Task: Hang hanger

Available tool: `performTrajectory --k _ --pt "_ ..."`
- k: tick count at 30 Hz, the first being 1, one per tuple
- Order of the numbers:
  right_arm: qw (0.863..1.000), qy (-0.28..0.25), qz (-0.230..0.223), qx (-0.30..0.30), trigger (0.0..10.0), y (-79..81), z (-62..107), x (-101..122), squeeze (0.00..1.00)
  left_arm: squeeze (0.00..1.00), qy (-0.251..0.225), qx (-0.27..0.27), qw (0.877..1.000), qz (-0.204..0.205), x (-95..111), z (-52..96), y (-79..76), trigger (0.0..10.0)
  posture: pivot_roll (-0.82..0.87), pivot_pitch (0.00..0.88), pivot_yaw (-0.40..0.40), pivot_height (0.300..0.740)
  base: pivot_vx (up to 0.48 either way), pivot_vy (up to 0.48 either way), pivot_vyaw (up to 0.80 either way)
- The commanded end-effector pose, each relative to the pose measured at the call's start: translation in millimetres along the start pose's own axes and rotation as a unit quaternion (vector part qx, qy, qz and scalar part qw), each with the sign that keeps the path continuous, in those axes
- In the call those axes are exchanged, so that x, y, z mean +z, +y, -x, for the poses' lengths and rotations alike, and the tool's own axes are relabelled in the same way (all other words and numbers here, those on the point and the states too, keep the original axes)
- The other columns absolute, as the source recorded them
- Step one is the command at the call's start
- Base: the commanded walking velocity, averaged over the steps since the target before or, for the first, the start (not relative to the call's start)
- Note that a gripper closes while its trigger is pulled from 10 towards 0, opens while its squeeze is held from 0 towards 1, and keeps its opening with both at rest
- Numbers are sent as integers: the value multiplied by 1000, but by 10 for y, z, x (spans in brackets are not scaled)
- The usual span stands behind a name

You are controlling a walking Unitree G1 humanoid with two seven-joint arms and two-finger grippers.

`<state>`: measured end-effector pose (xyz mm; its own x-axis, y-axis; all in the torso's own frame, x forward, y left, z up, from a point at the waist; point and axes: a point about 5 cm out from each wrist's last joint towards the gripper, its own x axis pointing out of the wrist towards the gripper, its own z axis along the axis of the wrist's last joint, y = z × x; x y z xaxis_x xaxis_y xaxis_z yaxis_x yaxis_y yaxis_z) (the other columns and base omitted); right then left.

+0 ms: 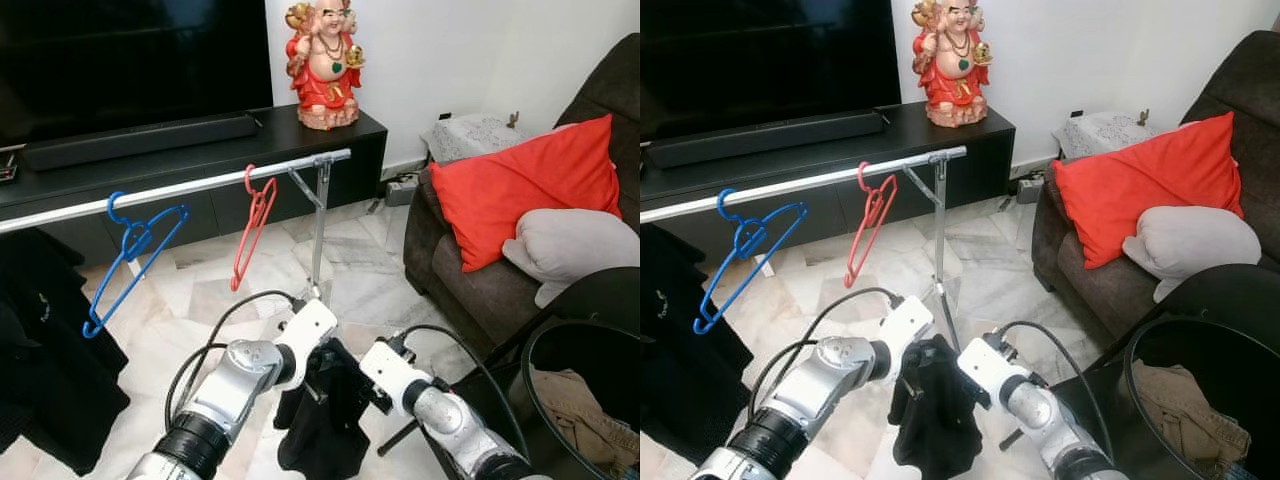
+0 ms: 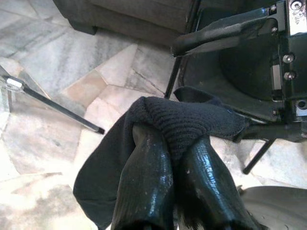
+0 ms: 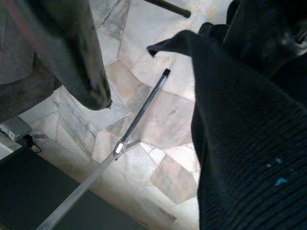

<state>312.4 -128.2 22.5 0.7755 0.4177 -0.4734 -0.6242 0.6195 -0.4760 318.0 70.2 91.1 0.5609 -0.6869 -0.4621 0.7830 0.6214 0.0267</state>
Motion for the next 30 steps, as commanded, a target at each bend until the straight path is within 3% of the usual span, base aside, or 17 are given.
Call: performTrajectory --k 1,6,8,16,17,18,19,20,30 --pt "1000 0 14 4 10000 -44 -12 32 0 0 -13 -6 1000 -11 84 21 -20 0 92 37 -3 740 0 0 0" --pt "1000 -12 -1 13 10000 -35 -14 54 0 0 -13 -9 1000 -12 85 24 -26 0 92 37 -3 740 0 0 0" --pt "999 -25 -30 28 10000 -19 -20 82 0 0 -12 -12 1000 -13 78 28 -34 0 92 37 -3 740 0 0 0" --pt "997 -42 -40 44 10000 -9 -32 139 0 0 -11 -18 1000 -14 81 44 -45 0 104 41 -2 740 0 0 0" --pt "997 -44 -45 49 9176 -7 -33 144 0 0 -11 -19 1000 -15 80 46 -47 0 104 41 -2 740 0 0 0" --pt "997 -44 -45 49 9176 -7 -33 144 0 0 -11 -19 1000 -15 80 46 -47 0 104 41 -2 740 0 0 0" --pt "996 -47 -49 55 3608 -5 -31 147 0 0 -11 -20 1000 -15 83 46 -50 0 107 43 -1 740 0 0 0" --pt "996 -48 -52 59 0 -3 -29 147 0 0 -11 -21 1000 -15 85 47 -53 0 109 43 -2 740 0 0 0" --pt "995 -40 -50 73 0 2 -20 117 0 0 -12 -26 999 -16 85 55 -66 0 113 45 -4 740 0 0 0"
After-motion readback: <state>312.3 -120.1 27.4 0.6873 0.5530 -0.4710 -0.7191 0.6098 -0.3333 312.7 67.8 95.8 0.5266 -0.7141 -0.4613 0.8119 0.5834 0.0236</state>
